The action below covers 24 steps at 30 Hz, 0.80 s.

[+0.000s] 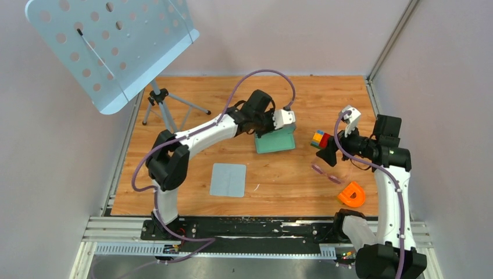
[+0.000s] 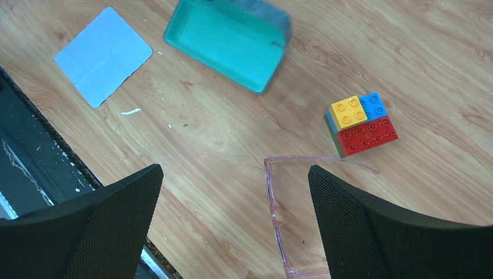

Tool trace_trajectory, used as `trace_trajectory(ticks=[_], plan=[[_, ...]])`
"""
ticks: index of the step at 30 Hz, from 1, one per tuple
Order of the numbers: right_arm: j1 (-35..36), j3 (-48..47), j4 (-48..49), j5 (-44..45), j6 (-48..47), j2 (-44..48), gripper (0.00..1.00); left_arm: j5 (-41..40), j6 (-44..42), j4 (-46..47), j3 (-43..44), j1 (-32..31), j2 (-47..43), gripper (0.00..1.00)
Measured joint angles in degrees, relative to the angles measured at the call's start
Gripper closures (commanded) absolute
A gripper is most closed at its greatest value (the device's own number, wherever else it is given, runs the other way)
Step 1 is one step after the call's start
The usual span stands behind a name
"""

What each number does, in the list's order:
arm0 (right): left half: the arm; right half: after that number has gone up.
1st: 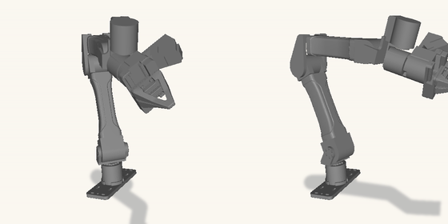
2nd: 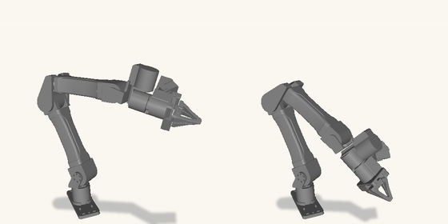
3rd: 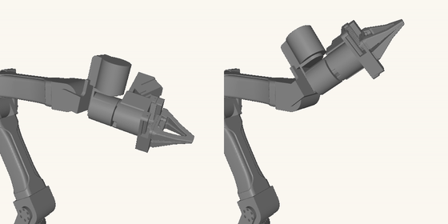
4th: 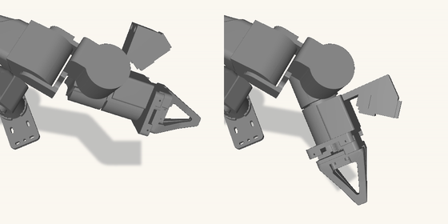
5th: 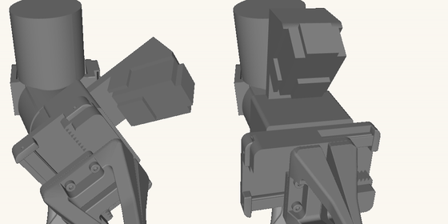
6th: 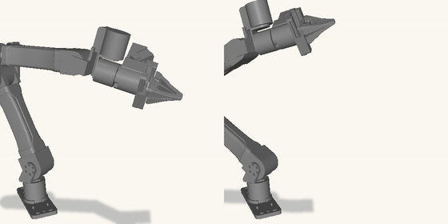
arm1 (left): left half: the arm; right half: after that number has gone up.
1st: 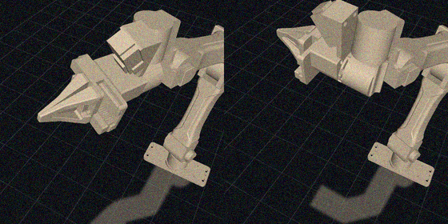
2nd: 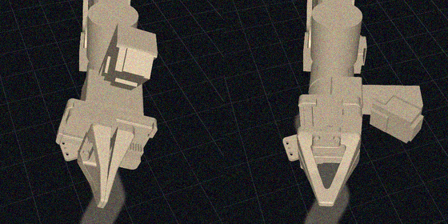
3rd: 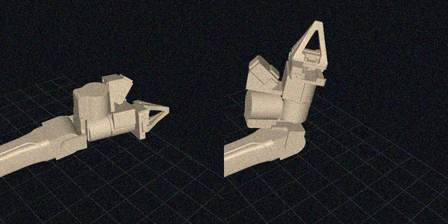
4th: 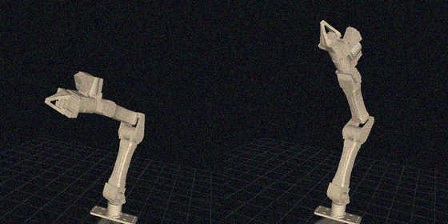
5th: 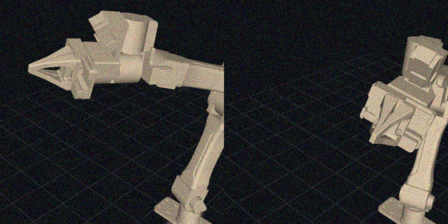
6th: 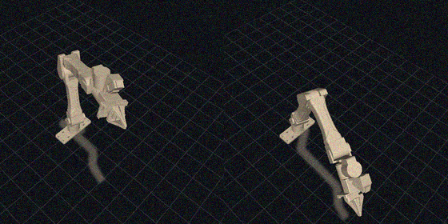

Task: Organize the sunglasses
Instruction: Place the sunglasses case at the center of the board.

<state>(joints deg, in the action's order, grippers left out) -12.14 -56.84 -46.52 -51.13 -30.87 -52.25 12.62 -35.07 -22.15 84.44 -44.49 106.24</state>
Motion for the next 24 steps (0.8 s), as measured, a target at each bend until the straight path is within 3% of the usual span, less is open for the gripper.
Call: trace_trajectory(ticks=[4, 24], plan=[[0.0, 1.9, 1.8, 0.4, -0.2, 0.0, 0.00, 4.6, -0.9, 0.1, 7.8, 2.3, 7.0, 0.95], [0.0, 2.2, 5.5, 0.7, -0.5, -5.7, 0.00, 12.3, -2.9, -0.7, 10.1, 4.3, 13.7, 0.85]])
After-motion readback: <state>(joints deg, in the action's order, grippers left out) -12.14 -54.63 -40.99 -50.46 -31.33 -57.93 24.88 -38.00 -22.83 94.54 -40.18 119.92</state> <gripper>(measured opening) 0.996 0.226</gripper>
